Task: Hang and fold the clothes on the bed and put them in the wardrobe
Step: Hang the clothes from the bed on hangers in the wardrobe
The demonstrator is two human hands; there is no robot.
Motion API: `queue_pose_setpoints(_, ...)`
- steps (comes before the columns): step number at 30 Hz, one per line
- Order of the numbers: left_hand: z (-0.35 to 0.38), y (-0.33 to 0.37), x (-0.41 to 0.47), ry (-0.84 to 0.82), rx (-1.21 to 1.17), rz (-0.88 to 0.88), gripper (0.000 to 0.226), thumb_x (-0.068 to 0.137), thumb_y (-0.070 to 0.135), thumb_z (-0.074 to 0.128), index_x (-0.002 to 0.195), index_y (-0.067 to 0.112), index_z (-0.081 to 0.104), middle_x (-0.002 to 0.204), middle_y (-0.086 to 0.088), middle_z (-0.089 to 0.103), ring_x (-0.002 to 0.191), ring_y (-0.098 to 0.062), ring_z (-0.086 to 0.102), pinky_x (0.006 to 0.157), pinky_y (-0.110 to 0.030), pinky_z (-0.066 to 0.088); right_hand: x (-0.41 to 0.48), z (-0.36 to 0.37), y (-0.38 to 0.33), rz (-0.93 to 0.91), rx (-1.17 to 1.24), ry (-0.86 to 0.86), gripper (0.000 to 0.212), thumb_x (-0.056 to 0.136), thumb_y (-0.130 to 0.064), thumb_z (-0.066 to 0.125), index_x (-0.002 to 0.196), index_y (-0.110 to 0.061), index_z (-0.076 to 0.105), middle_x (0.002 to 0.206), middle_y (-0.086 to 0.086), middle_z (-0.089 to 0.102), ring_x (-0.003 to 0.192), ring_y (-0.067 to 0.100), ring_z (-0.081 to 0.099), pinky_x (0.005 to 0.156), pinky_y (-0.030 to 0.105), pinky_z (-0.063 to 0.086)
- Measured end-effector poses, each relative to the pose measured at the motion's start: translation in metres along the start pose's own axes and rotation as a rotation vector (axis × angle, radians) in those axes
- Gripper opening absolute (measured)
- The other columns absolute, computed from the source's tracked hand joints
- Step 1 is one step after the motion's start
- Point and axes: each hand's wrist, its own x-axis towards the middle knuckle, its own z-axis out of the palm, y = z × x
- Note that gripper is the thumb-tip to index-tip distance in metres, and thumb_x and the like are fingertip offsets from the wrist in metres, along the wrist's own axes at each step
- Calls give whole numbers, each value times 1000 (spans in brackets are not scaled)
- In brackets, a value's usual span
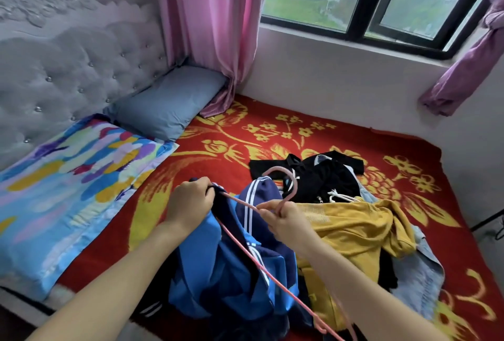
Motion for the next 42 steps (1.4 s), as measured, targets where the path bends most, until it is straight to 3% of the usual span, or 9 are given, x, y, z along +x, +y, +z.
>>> queue_pose_setpoints(7, -25, 34, -26, 61, -65, 134, 13, 79, 3, 68, 69, -2, 61, 45, -15, 53, 41, -33, 52, 44, -31, 33, 16, 33, -9, -117, 27, 151, 20, 95, -11, 51, 105, -1, 66, 73, 12, 67, 69, 20, 61, 70, 35, 50)
queue_pose_setpoints(13, -32, 23, -25, -175, -194, 149, 37, 88, 39, 59, 63, 11, 61, 49, 7, 50, 44, -9, 47, 50, -25, 33, 19, 15, -8, -155, 147, 216, 33, 93, -10, 53, 61, -2, 51, 39, -10, 37, 37, 3, 31, 44, 18, 28)
queue_pose_setpoints(17, -46, 12, 1, 154, 8, 300, 29, 85, 38, 62, 90, 11, 71, 90, -4, 62, 84, -20, 57, 67, -33, 48, 15, 0, -2, -182, 190, 187, 28, 93, -3, 51, 69, 11, 54, 47, 2, 33, 35, 3, 28, 42, 9, 31)
queue_pose_setpoints(20, -48, 10, 30, -289, 177, 368, 47, 89, 37, 59, 134, 24, 50, 143, -2, 40, 133, -24, 32, 106, -47, 30, 11, -5, -1, -209, 219, 167, 23, 93, 1, 49, 73, 8, 55, 53, 3, 33, 38, 7, 27, 43, 8, 35)
queue_pose_setpoints(24, -39, 24, 44, -835, -55, 283, 39, 92, 37, 55, 130, 29, 53, 130, 13, 56, 119, -5, 48, 97, -21, 35, 10, -10, 2, -216, 191, 185, 28, 92, 1, 51, 69, 17, 52, 51, 5, 36, 42, 14, 30, 40, 14, 26)
queue_pose_setpoints(29, -30, 29, 44, -705, -204, 399, 29, 87, 12, 63, 112, 25, 66, 106, 14, 67, 99, -3, 59, 92, -29, 45, 6, -24, 7, -220, 149, 207, 25, 93, -4, 53, 69, 4, 56, 41, -1, 47, 33, 8, 39, 38, 16, 32)
queue_pose_setpoints(32, -28, 23, 43, -502, -231, 439, 30, 85, 9, 65, 112, 22, 69, 95, 15, 64, 93, -8, 60, 88, -31, 47, 5, -37, 4, -308, -59, 260, 4, 89, -15, 63, 88, -11, 63, 70, 1, 65, 62, 10, 55, 63, 21, 45)
queue_pose_setpoints(37, -42, 3, 56, -196, -253, 314, 35, 81, 1, 68, 112, 17, 69, 80, 21, 53, 79, -9, 53, 76, -18, 38, 3, -61, 33, -482, -466, 1020, 14, 81, -9, 64, 90, 2, 63, 88, 13, 61, 86, 26, 51, 78, 26, 34)
queue_pose_setpoints(42, -57, 4, 68, -20, -318, 200, 37, 80, -3, 67, 114, 11, 67, 85, -6, 63, 88, -26, 59, 82, -31, 42, 5, -20, 78, -140, -319, 664, 4, 87, -5, 58, 86, -8, 56, 65, -7, 47, 64, 19, 48, 56, 28, 34)
